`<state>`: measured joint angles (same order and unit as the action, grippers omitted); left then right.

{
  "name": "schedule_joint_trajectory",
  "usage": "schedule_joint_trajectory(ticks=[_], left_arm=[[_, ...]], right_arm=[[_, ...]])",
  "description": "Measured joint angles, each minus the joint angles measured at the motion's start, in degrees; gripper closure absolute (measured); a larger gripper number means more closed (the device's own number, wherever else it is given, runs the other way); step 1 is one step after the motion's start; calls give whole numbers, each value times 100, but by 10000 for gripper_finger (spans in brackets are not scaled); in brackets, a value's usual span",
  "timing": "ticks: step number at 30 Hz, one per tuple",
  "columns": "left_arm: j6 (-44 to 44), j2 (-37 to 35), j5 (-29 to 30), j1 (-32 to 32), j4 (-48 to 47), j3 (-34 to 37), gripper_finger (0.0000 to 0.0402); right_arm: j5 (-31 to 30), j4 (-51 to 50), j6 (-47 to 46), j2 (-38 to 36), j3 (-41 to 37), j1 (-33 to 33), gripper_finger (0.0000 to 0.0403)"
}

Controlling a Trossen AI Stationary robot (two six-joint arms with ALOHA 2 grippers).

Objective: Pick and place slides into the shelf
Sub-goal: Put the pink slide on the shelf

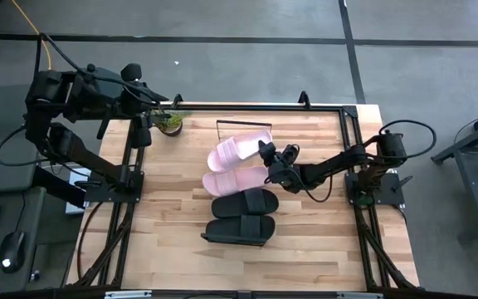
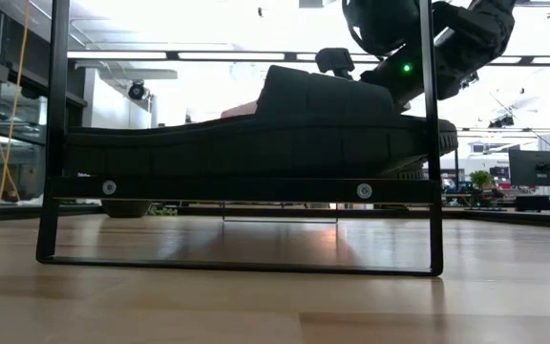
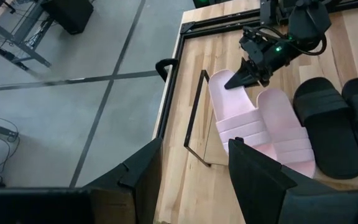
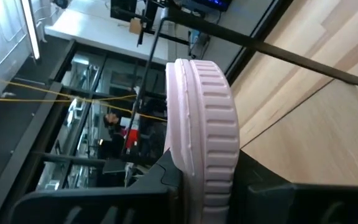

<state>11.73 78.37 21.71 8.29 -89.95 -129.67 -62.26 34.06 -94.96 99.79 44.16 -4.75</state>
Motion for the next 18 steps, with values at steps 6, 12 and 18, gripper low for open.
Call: schedule_joint_trajectory(ticks=[6,12,18], left_arm=[[-13,101,0,0,10,-2,234],[-13,168,0,0,2,-2,234],[-10,166,0,0,4,-2,234]], right_arm=[[-246,-40,55,-2,0,0,364],[-863,-18,116,-2,0,-52,366],[-684,-468,720,-2,334,-52,367]])
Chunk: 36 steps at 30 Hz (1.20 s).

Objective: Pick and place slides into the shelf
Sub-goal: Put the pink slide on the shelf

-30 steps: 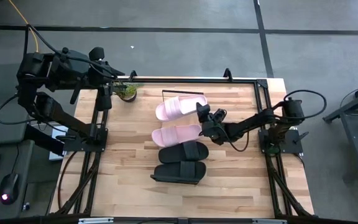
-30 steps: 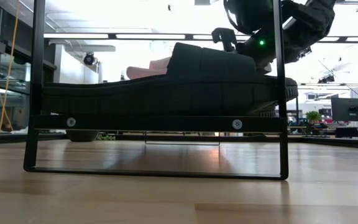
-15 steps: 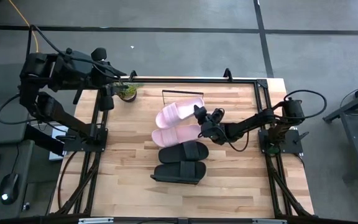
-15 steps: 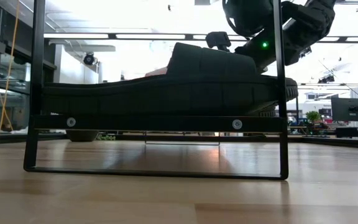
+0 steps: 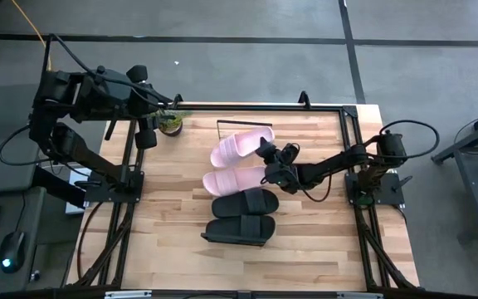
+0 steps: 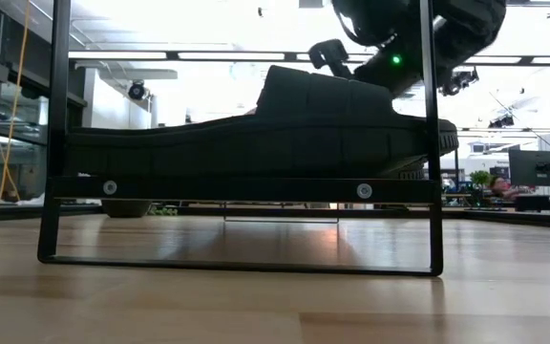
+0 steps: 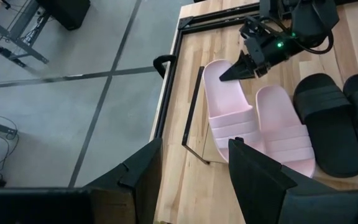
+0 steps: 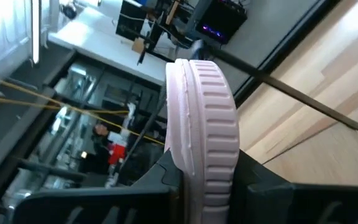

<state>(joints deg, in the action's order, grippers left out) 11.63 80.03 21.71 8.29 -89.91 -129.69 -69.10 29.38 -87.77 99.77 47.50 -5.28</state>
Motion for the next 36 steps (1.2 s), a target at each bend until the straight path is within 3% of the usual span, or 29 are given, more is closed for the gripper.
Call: schedule_joint_trajectory(ticks=[9,27,36], left_arm=[[7,2,0,0,-1,0,234],[7,2,0,0,-10,0,234],[9,0,0,0,-11,0,234]], right_arm=[[154,-1486,-32,-2,667,3,367],[625,-1687,-754,-4,678,-33,336],[1111,-1822,-866,-4,676,-44,270]])
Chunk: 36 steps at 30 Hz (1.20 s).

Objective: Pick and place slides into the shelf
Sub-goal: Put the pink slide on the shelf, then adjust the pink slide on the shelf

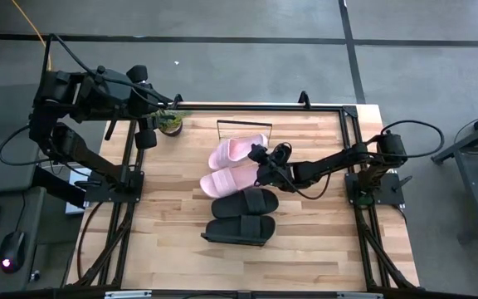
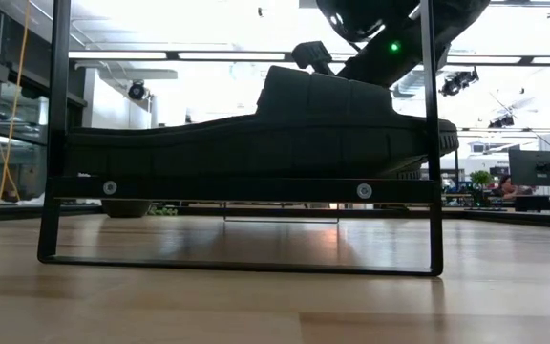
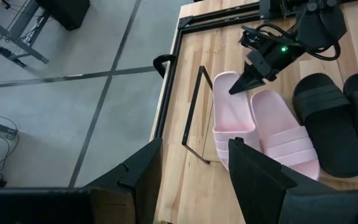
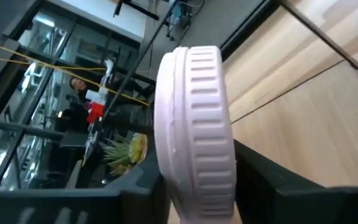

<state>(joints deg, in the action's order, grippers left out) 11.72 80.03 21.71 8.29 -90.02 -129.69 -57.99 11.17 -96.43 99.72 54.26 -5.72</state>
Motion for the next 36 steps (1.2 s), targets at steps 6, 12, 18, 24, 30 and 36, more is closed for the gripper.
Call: schedule_joint_trajectory(ticks=[6,12,18,24,30,36], left_arm=[[46,0,0,0,0,0,234],[45,0,0,0,0,0,234],[51,0,0,0,0,0,234],[95,0,11,-2,0,0,234],[94,0,23,0,0,0,234],[4,0,39,-1,0,0,234]], right_arm=[[433,-941,-1028,-25,2,-13,225],[756,-1336,-1170,-86,0,-131,197],[750,-1625,-989,-262,1,-142,178],[1330,-2024,-410,-663,1,186,166],[2557,-2689,-248,-986,0,489,160],[3310,-3096,-275,-1146,0,471,159]])
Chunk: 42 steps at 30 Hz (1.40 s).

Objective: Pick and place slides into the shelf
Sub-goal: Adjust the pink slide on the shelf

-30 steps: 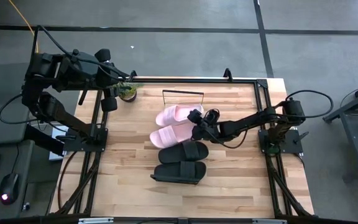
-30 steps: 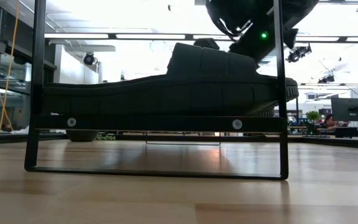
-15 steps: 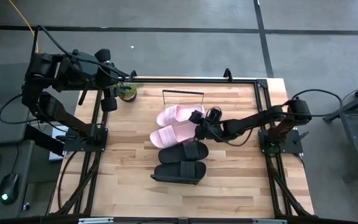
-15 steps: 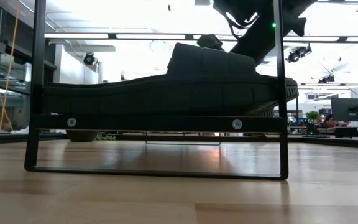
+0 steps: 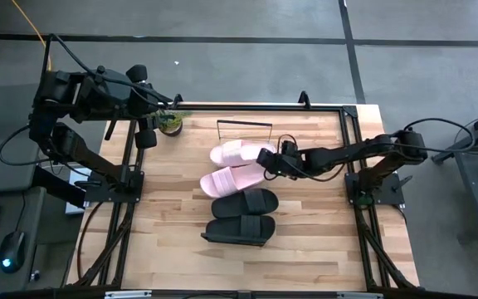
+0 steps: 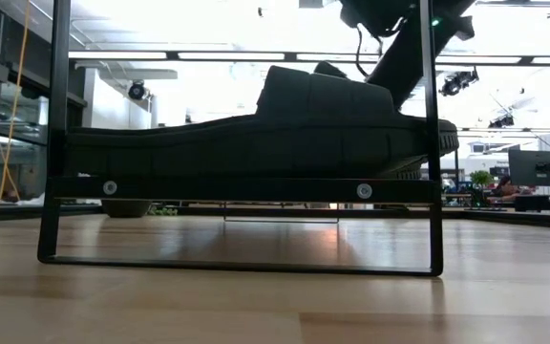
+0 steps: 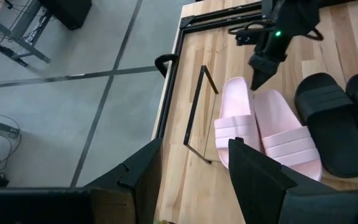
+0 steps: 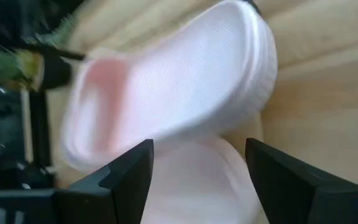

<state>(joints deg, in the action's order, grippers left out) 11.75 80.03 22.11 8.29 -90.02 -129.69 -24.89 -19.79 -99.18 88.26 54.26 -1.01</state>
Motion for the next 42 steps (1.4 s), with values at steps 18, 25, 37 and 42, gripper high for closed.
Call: schedule_joint_trajectory(ticks=[18,25,37,42], left_arm=[[43,0,2,-2,0,0,234],[-7,0,2,-1,1,0,234],[-97,0,0,-2,0,0,234],[-147,0,2,-2,0,0,234]], right_arm=[[-312,70,-232,-205,0,-724,159],[0,106,104,-205,0,-618,159],[434,-225,174,4,0,-309,164],[588,-78,156,243,0,-302,187]])
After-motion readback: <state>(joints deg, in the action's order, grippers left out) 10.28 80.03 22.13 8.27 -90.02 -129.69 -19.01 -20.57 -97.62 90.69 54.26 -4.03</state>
